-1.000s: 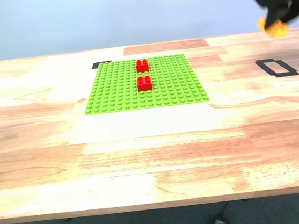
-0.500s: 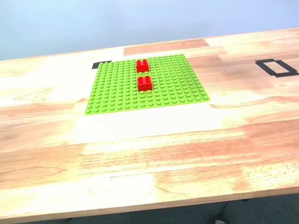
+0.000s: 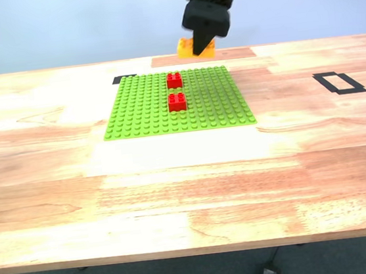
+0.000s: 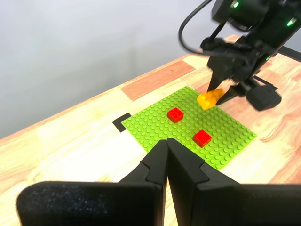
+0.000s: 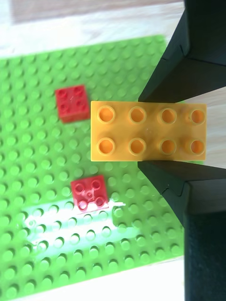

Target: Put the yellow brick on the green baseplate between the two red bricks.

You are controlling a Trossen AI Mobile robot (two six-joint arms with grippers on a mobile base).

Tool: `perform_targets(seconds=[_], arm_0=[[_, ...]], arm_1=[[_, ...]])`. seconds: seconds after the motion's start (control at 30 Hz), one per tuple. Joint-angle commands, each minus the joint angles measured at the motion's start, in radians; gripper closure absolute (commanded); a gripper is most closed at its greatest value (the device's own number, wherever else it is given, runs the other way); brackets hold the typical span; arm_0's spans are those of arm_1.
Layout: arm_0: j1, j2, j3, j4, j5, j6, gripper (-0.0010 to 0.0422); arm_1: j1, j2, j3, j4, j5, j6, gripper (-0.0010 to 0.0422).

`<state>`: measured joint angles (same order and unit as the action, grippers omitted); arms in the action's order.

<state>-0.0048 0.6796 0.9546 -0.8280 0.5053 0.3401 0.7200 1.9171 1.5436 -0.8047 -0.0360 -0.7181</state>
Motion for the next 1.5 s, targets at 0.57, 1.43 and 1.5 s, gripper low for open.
perform_targets(seconds=[0.57, 1.43, 1.5], arm_0=[[0.0, 0.0, 0.0, 0.0, 0.0, 0.0, 0.0413], [0.0, 0.0, 0.0, 0.005, 0.0, 0.002, 0.0412], [0.0, 0.0, 0.0, 0.003, 0.0, 0.016, 0.0413]], arm_1=[[0.056, 0.253, 0.184, 0.003, 0.018, -0.084, 0.0304], [0.05, 0.294, 0.119, 0.058, 0.087, -0.113, 0.0304], [0.051, 0.294, 0.122, 0.06, 0.088, -0.11, 0.0301]])
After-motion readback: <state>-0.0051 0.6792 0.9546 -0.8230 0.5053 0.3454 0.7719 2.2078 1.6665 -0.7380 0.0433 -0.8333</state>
